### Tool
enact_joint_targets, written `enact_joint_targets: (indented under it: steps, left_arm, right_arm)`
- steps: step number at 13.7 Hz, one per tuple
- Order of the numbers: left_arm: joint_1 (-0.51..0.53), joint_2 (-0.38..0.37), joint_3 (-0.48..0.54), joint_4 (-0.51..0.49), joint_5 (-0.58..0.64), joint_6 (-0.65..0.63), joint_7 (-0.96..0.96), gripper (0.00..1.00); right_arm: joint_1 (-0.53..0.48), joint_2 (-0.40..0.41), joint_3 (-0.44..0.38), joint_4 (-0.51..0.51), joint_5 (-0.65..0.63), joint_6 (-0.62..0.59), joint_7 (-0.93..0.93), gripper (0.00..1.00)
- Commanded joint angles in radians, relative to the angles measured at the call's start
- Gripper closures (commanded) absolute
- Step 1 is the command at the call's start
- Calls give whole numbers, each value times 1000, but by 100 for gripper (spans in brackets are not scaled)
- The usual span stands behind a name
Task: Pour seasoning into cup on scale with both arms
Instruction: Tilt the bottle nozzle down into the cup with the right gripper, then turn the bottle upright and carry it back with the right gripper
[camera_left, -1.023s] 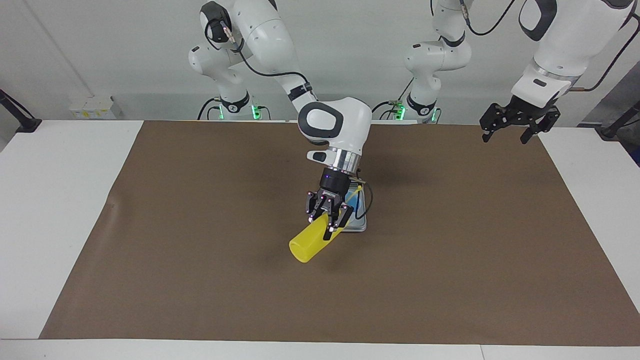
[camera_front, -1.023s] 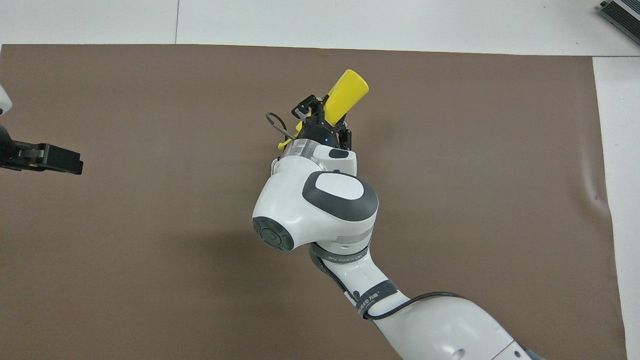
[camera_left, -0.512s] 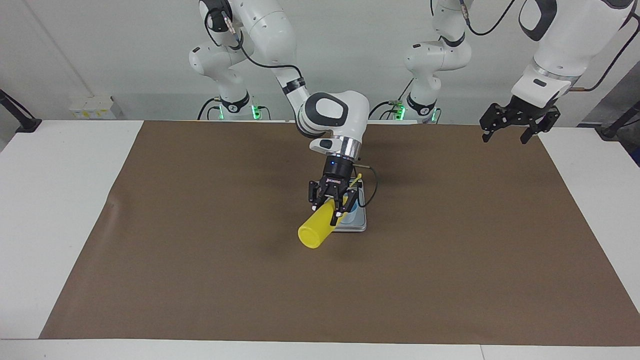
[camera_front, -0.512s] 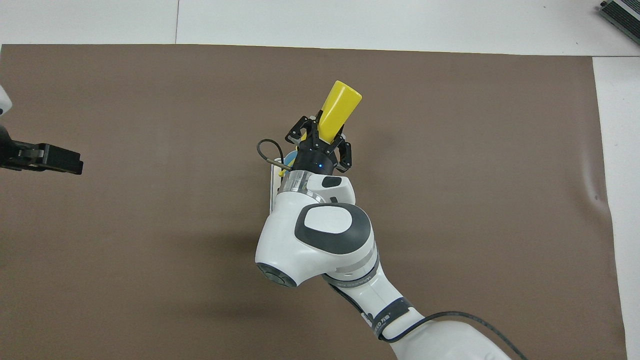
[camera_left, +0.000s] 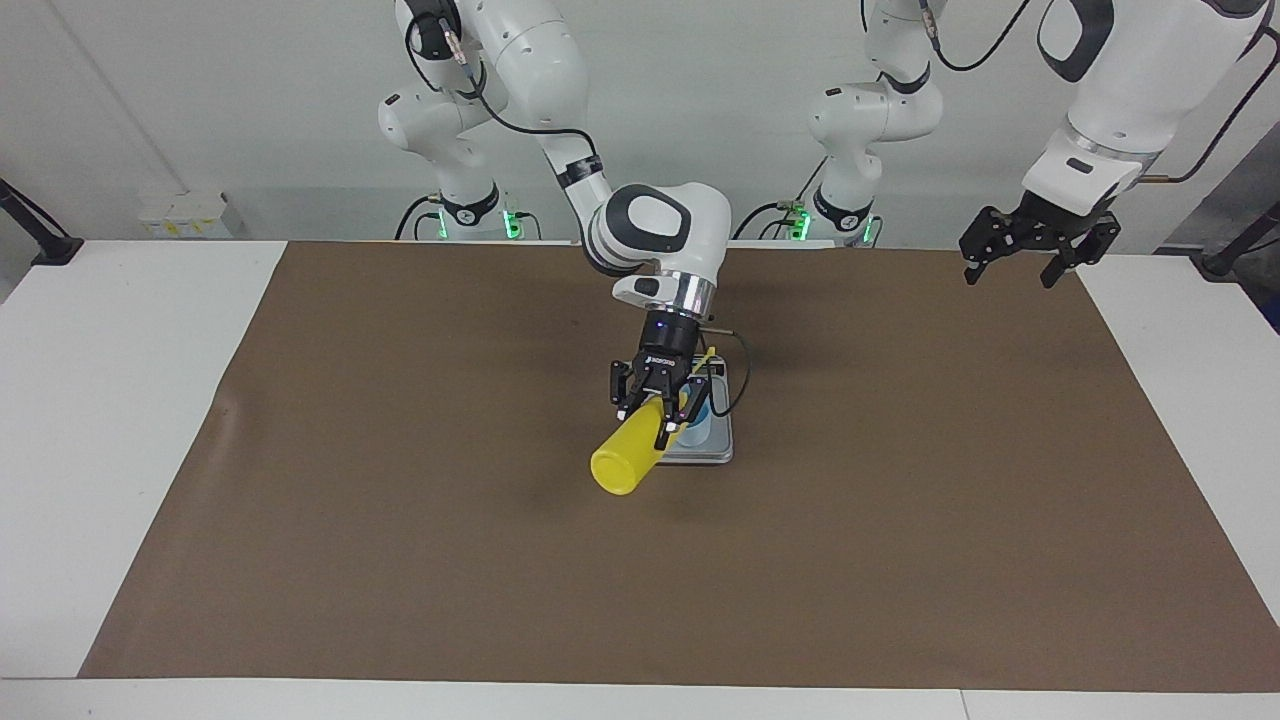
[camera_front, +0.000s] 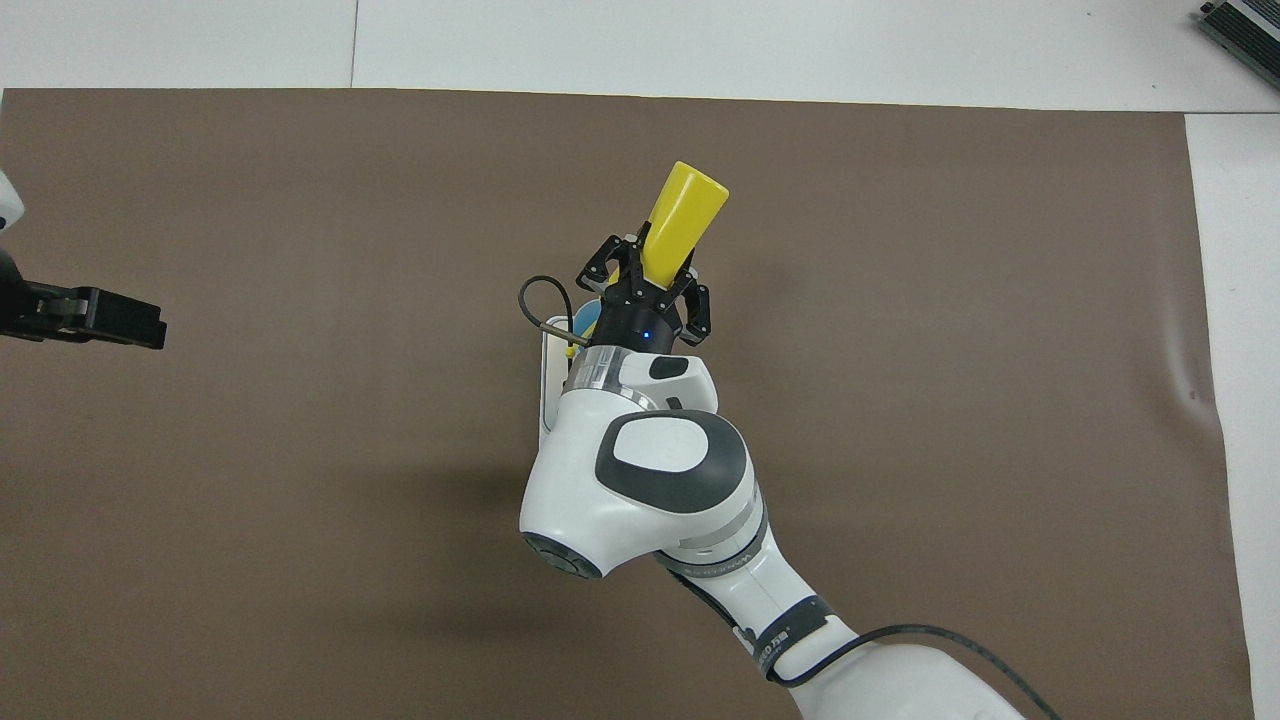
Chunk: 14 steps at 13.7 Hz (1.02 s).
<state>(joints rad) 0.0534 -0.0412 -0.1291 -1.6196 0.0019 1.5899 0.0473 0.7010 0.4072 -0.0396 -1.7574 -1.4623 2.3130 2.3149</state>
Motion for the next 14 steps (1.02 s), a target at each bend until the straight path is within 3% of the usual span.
enact_joint_targets:
  steps: [1, 9, 14]
  left_arm:
    - [16, -34, -7, -37, -16, -1, 5, 0]
    - [16, -34, -7, -37, -16, -1, 5, 0]
    - [16, -40, -7, -45, -16, -2, 5, 0]
  right_arm:
    - [-5, -27, 3, -14, -49, 6, 40, 100]
    - [-52, -53, 3, 44, 63, 67, 29, 100]
    - [-152, -113, 3, 38, 351, 114, 32, 100]
